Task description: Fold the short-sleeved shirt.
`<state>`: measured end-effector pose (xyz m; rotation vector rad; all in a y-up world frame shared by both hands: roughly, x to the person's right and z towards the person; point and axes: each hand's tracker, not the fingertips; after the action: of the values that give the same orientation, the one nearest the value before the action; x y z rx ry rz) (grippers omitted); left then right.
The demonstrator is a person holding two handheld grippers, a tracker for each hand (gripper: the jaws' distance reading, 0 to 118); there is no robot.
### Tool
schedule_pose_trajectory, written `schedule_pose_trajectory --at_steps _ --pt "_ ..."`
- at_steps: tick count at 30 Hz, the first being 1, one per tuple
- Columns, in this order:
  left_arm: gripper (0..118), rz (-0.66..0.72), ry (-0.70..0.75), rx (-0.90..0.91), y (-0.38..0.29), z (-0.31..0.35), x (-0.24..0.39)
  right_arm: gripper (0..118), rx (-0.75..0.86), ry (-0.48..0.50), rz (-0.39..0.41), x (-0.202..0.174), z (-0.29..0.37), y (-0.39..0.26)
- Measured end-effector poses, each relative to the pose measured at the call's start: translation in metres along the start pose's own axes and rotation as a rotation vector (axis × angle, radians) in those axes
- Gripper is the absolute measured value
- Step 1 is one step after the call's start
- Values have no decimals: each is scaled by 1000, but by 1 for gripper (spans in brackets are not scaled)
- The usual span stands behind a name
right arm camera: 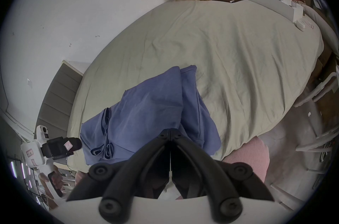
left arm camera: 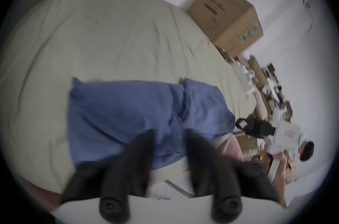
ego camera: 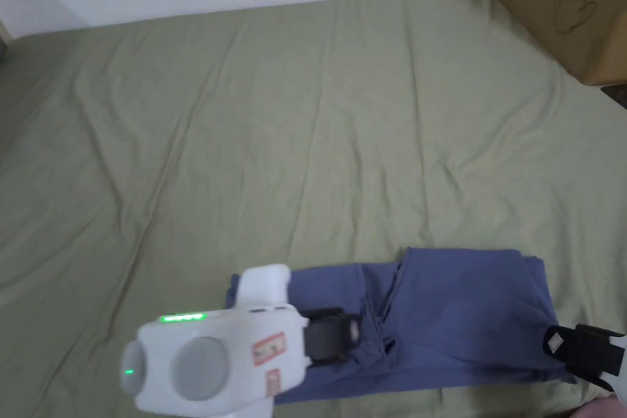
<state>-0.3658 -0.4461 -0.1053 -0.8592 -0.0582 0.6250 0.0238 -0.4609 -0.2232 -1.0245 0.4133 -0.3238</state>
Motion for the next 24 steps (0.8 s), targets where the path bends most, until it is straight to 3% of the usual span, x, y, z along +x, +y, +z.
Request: schedule_pose_trajectory --at_steps 1,5,9,17,24 --pt "2 14 27 12 2 5 -6 0 4 1 2 -2 0 0" --pt "2 5 206 1 5 1 -29 0 13 22 28 -13 -1 0" --pt "2 70 112 -65 -4 -22 -29 0 1 29 57 -20 -5 -3" --pt "2 -100 73 -213 -29 -77 22 0 -20 27 49 -17 -6 -9" --pt "2 -115 -37 -224 -29 -71 39 0 -30 5 52 -15 -5 -11"
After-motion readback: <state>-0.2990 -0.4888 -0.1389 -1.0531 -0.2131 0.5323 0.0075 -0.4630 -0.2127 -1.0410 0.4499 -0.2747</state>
